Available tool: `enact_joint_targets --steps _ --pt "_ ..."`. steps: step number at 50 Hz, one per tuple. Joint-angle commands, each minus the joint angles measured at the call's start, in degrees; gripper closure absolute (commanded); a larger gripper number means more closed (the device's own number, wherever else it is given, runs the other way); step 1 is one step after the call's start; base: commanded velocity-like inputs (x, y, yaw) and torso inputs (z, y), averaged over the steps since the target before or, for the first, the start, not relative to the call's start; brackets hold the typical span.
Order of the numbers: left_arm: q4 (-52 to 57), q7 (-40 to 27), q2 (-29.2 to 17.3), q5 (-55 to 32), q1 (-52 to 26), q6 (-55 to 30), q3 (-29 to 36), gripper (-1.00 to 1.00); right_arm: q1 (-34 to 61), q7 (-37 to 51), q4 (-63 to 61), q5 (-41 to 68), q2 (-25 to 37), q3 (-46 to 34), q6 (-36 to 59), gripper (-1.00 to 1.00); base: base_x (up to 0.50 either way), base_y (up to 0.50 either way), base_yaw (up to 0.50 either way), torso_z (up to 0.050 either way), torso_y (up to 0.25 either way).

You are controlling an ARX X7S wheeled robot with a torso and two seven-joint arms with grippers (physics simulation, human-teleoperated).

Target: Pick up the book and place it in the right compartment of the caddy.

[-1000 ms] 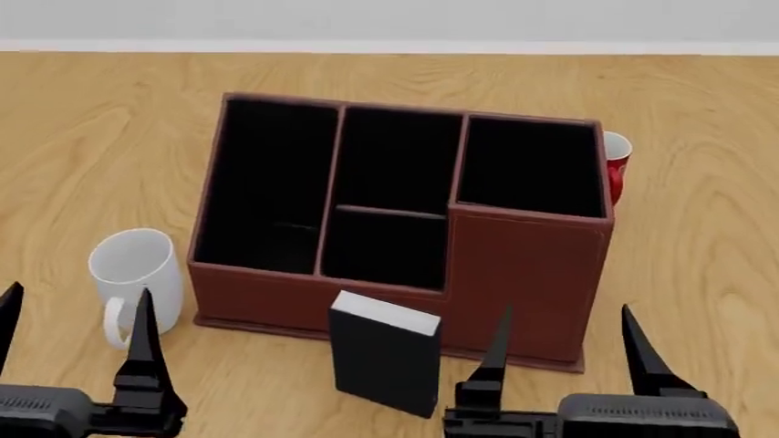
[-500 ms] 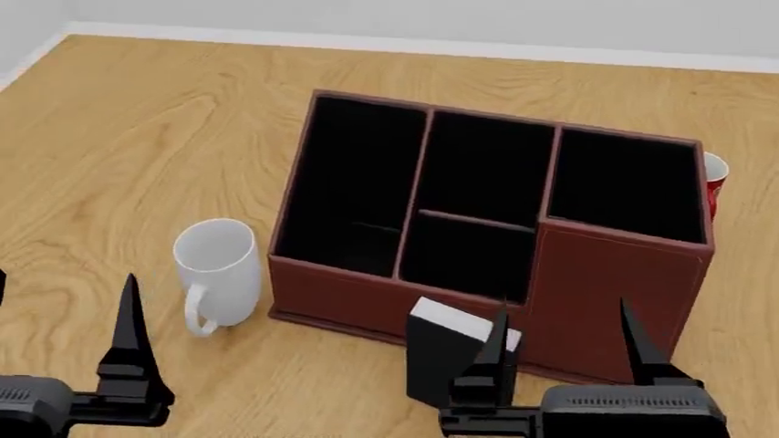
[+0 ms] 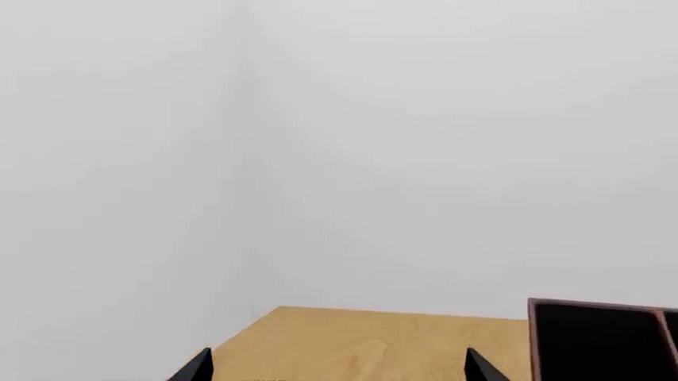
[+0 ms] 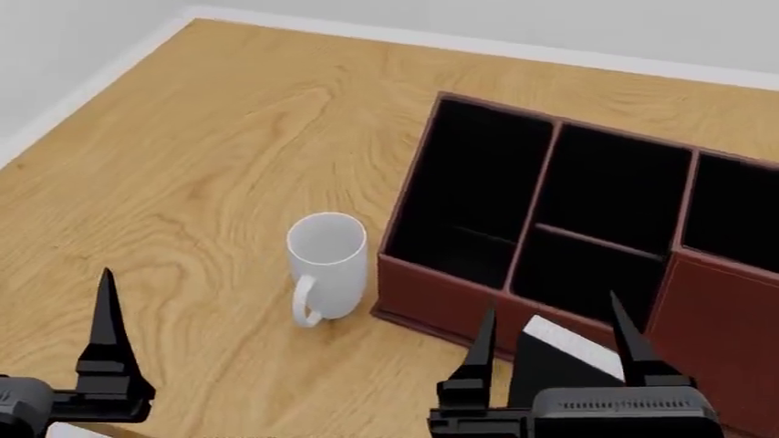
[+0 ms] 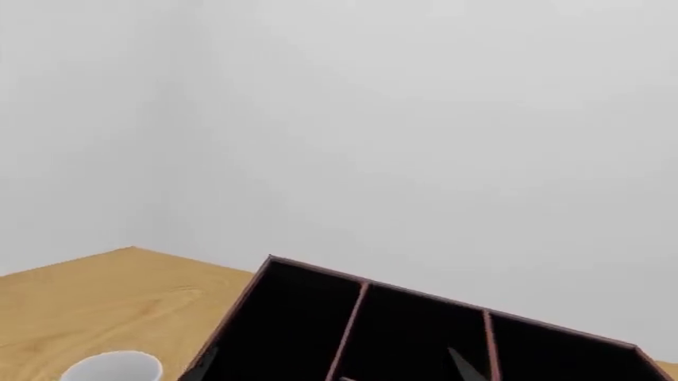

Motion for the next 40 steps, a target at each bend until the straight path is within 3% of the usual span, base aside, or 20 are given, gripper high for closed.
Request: enact_joint_targets --steps 1,30,40 --pt "0.87 -0.96 -0.64 0.32 0.2 -0.29 0.27 -1.0 -0.1 0.06 -0.17 0.46 0.48 -0.66 -0.36 -1.0 0.0 0.0 0.5 0.0 0.0" --pt "0.74 -2.13 -1.67 -0.23 0.17 0.06 1.01 -1.0 0.65 0.71 1.21 1.66 1.09 -1.77 -0.52 -1.0 0.0 0.0 0.5 0.0 0.0" --pt "0.27 -2.48 -1.95 -0.33 0.07 0.38 1.33 -1.0 0.04 -3.35 0.81 7.26 1.98 -1.75 -2.05 -1.0 0.11 -0.22 0.0 0.0 0.0"
